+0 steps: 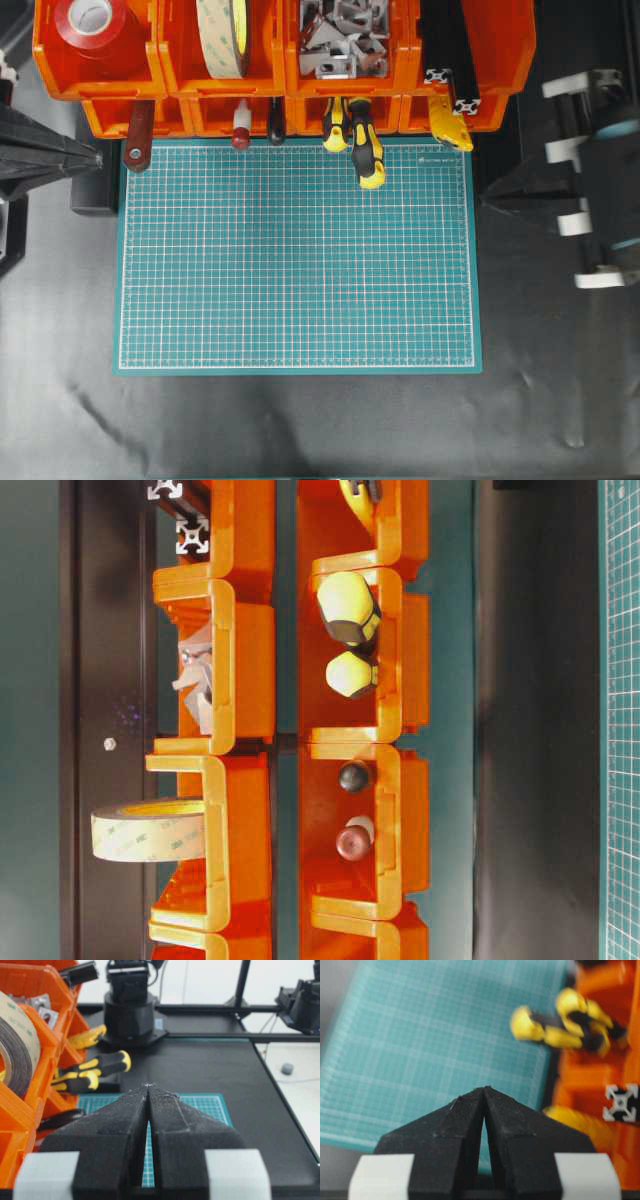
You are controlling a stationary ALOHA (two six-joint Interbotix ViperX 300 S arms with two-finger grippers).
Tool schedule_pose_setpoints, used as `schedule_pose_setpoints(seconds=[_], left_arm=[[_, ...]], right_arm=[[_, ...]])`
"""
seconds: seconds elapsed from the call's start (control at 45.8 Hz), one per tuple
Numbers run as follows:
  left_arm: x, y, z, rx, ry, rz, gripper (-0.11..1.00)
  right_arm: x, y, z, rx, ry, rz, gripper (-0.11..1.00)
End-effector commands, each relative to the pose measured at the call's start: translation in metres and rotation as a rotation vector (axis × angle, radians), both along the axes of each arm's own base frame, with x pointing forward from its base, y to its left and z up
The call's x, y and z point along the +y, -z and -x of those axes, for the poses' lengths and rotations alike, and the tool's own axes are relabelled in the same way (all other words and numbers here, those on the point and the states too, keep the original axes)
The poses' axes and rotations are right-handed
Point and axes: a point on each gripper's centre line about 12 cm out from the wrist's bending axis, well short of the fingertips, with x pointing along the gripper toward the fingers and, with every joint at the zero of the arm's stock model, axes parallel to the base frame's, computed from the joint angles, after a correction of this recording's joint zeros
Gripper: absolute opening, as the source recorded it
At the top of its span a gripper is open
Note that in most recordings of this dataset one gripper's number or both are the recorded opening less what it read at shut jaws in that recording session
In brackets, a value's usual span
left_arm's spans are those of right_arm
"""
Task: Pick cutter from container rack with right arm.
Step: 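Move the right gripper toward the yellow utility knife on the rack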
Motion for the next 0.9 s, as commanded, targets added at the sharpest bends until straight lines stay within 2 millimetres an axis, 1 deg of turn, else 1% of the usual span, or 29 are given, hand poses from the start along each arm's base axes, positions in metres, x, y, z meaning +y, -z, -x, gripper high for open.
schedule_pose_setpoints(seconds=[0.0,0.044,0.131,0.197,0.284,0.328,0.437,0.546,0.721,0.786,0.873], left_arm=[[-0.001,-0.011,0.0,-0.022,0.003,-0.001,0.0],[-0.001,-0.01,0.0,-0.012,0.003,-0.003,0.0],[0.0,-0.008,0.001,0.011,0.0,-0.004,0.0],[0.001,-0.008,0.003,0.023,-0.004,-0.006,0.0],[0.001,-0.009,0.005,0.021,-0.006,-0.005,0.0],[0.001,-0.009,0.005,0.02,-0.006,-0.005,0.0],[0.002,-0.011,0.007,0.014,-0.007,-0.007,0.0],[0.002,-0.011,0.007,0.012,-0.009,-0.007,0.0],[0.002,-0.011,0.008,0.012,-0.009,-0.007,0.0],[0.002,-0.011,0.008,0.012,-0.009,-0.007,0.0],[0.003,-0.009,0.008,0.023,-0.013,-0.007,0.0]], right_arm=[[0.0,-0.005,-0.004,0.023,0.042,0.093,-0.01],[0.0,0.001,-0.005,0.043,0.068,0.157,-0.01],[0.002,0.005,-0.005,0.045,0.118,0.271,-0.01],[0.004,0.005,-0.003,0.021,0.173,0.373,-0.01],[0.009,0.008,-0.001,-0.033,0.237,0.455,-0.01],[0.011,0.013,-0.001,-0.054,0.255,0.462,-0.01],[0.018,0.035,0.005,-0.068,0.269,0.429,-0.01],[0.02,0.053,0.008,-0.077,0.271,0.391,0.0],[0.017,0.07,0.011,-0.078,0.275,0.378,0.0],[0.014,0.074,0.013,-0.068,0.278,0.385,0.03],[0.008,0.079,0.013,-0.055,0.3,0.393,0.14]])
